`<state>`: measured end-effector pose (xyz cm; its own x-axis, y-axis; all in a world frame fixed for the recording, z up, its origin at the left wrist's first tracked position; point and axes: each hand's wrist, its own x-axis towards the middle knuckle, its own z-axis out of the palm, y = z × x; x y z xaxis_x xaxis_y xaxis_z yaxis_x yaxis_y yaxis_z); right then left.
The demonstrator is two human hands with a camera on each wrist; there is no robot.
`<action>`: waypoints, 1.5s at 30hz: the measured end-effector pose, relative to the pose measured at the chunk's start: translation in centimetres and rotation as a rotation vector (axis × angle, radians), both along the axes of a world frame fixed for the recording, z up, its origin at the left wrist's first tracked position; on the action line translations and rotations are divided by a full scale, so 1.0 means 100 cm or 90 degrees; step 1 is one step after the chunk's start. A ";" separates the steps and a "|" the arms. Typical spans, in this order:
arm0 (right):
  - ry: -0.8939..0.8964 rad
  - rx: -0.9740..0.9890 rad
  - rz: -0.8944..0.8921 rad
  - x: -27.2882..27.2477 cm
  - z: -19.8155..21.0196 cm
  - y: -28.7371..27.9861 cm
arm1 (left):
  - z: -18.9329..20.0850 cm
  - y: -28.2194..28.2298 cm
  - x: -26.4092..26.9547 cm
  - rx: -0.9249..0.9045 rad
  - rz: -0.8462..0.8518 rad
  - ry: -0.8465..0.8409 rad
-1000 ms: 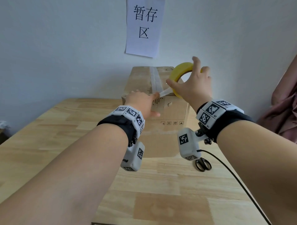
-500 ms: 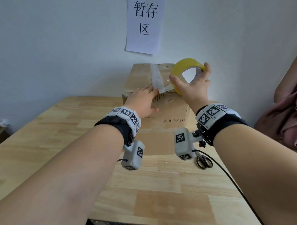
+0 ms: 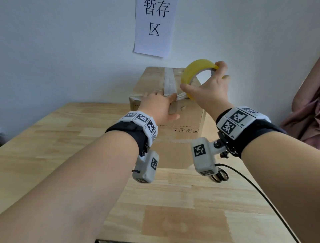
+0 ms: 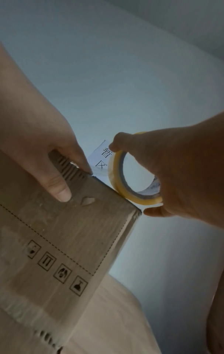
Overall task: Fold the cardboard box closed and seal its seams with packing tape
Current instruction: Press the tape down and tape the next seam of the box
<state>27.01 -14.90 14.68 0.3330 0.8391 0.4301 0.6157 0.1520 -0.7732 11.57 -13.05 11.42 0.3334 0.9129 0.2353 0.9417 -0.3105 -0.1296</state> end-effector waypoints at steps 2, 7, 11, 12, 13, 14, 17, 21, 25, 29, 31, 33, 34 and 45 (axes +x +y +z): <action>-0.038 0.016 0.008 0.000 0.003 0.001 | -0.001 0.000 -0.002 0.016 -0.004 -0.004; -0.099 0.043 -0.039 0.025 0.006 0.003 | -0.007 0.000 -0.002 0.047 -0.009 -0.016; -0.088 0.044 -0.073 0.031 -0.008 0.003 | -0.006 0.001 0.002 0.037 -0.003 -0.009; -0.085 0.051 -0.077 0.029 -0.010 0.005 | -0.006 0.001 0.002 0.034 -0.001 -0.003; -0.086 0.059 -0.081 0.026 -0.013 0.006 | -0.006 0.001 0.002 0.033 0.001 0.004; -0.089 0.068 -0.084 0.025 -0.015 0.006 | -0.007 0.001 0.001 0.033 0.003 0.009; -0.084 0.094 -0.084 0.029 -0.023 0.006 | -0.008 0.001 0.002 0.039 0.005 0.002; -0.059 0.099 -0.067 0.033 -0.023 0.003 | -0.002 -0.004 -0.002 0.049 0.006 -0.079; -0.094 0.125 -0.042 0.022 0.002 -0.003 | 0.004 -0.007 -0.010 0.020 -0.012 -0.121; -0.147 0.193 0.010 0.002 0.036 -0.006 | 0.003 -0.014 -0.009 -0.021 0.005 -0.124; -0.150 0.223 0.020 -0.003 0.049 -0.005 | 0.004 -0.015 -0.008 -0.038 0.019 -0.199; -0.170 0.234 0.026 0.000 0.052 -0.002 | 0.006 -0.016 -0.008 -0.056 0.029 -0.213; -0.172 0.228 0.024 0.003 0.050 0.000 | 0.007 -0.017 -0.007 -0.058 0.029 -0.208; -0.100 0.074 -0.042 0.036 -0.005 0.015 | -0.002 -0.010 -0.003 -0.035 0.023 -0.044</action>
